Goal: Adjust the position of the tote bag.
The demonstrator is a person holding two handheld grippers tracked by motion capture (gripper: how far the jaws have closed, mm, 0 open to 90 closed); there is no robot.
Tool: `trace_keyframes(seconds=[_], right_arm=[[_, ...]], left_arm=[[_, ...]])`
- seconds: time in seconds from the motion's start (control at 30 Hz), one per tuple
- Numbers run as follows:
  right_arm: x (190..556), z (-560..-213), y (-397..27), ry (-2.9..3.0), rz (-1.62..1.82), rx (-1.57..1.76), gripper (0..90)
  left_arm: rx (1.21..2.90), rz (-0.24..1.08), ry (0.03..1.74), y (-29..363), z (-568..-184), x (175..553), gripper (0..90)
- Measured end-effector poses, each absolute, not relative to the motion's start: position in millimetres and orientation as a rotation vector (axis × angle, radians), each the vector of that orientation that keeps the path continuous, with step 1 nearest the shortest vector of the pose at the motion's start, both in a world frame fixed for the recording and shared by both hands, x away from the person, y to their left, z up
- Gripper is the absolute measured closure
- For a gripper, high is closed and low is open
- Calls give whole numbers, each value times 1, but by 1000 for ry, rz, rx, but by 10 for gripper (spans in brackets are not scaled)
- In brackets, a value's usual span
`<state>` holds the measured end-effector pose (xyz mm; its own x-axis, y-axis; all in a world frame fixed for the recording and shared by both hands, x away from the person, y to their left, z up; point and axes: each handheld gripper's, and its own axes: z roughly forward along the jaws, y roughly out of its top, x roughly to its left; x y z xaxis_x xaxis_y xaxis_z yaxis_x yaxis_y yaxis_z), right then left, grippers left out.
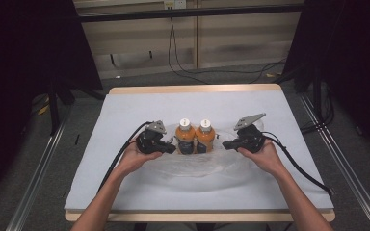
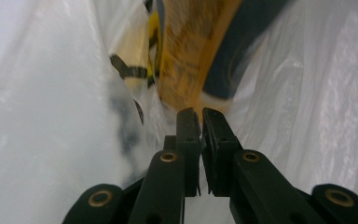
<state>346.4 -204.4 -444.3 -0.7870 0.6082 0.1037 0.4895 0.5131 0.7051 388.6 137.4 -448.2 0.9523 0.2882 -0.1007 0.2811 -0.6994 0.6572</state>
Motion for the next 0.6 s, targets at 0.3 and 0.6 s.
trace_keyframes(seconds=[0.3, 0.6], right_arm=[[349, -464, -195, 2631, 1020, 961, 900], [347, -468, -193, 2694, 831, 860, 900]], left_arm=[[2457, 8, 360, 131, -463, 387, 857], [2545, 116, 343, 138, -463, 383, 870]])
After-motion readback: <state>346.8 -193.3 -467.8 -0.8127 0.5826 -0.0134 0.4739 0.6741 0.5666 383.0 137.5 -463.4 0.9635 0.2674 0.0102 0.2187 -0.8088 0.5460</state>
